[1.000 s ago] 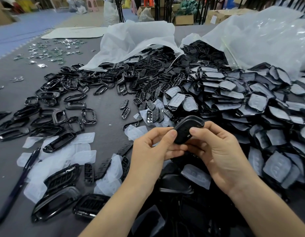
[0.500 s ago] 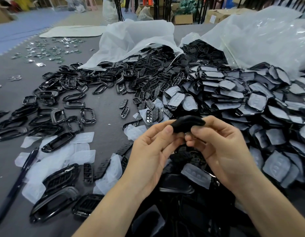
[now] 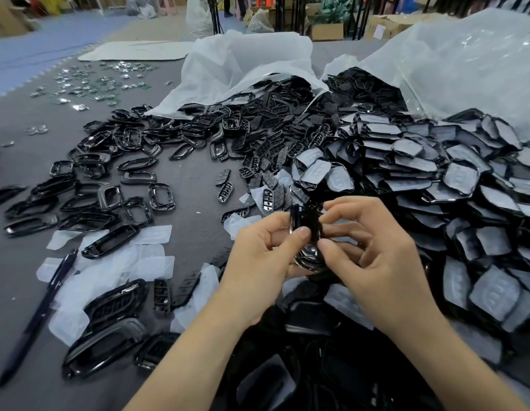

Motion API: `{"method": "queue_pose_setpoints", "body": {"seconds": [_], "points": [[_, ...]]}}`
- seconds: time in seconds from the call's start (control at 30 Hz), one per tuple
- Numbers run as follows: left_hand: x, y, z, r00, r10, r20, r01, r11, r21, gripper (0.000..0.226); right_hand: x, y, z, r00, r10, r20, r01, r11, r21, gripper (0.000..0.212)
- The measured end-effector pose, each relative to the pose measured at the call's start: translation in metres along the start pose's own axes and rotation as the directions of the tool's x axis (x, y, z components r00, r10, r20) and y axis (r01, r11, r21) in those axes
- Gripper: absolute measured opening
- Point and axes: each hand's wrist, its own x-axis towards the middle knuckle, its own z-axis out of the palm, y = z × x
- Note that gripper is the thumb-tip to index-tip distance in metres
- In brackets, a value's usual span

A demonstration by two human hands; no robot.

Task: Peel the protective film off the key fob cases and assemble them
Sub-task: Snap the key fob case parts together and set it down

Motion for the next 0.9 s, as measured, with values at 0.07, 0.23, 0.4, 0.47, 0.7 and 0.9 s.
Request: {"method": "queue_pose_setpoints", "body": {"seconds": [0.07, 0.23, 0.4, 0.47, 0.7, 0.9], "points": [[-0.002, -0.003, 0.002, 0.999, 0.049, 0.001, -0.049, 0.994, 0.098, 0.020, 0.001, 0.002, 0.000, 0.996, 0.087, 0.019, -0.088, 0.995, 0.055, 0.035], [-0.002, -0.007, 0.003, 0.972, 0.235, 0.010, -0.215, 0.868, 0.449, 0.014, -0.001, 0.003, 0.003, 0.996, 0.090, -0.014, -0.091, 0.994, -0.053, 0.052], [0.000, -0.001, 0.000, 0.961, 0.238, -0.143, -0.196, 0.946, 0.260, 0.015, 0.003, 0.000, -0.008, 0.978, 0.008, -0.210, -0.044, 0.984, -0.171, 0.029], [0.004, 0.004, -0.009, 0.947, 0.215, -0.237, -0.187, 0.973, 0.138, 0.017, 0.007, 0.003, -0.018, 0.968, -0.059, -0.244, -0.038, 0.926, -0.377, 0.025], [0.007, 0.004, -0.014, 0.947, 0.165, -0.274, -0.160, 0.986, 0.044, 0.016, 0.003, 0.020, -0.015, 0.997, 0.078, -0.023, -0.069, 0.670, -0.739, 0.037], [0.009, 0.003, -0.017, 0.899, 0.118, -0.421, -0.135, 0.991, -0.010, 0.016, 0.003, 0.015, -0.015, 0.996, 0.049, -0.075, -0.088, 0.674, -0.733, 0.024]]}}
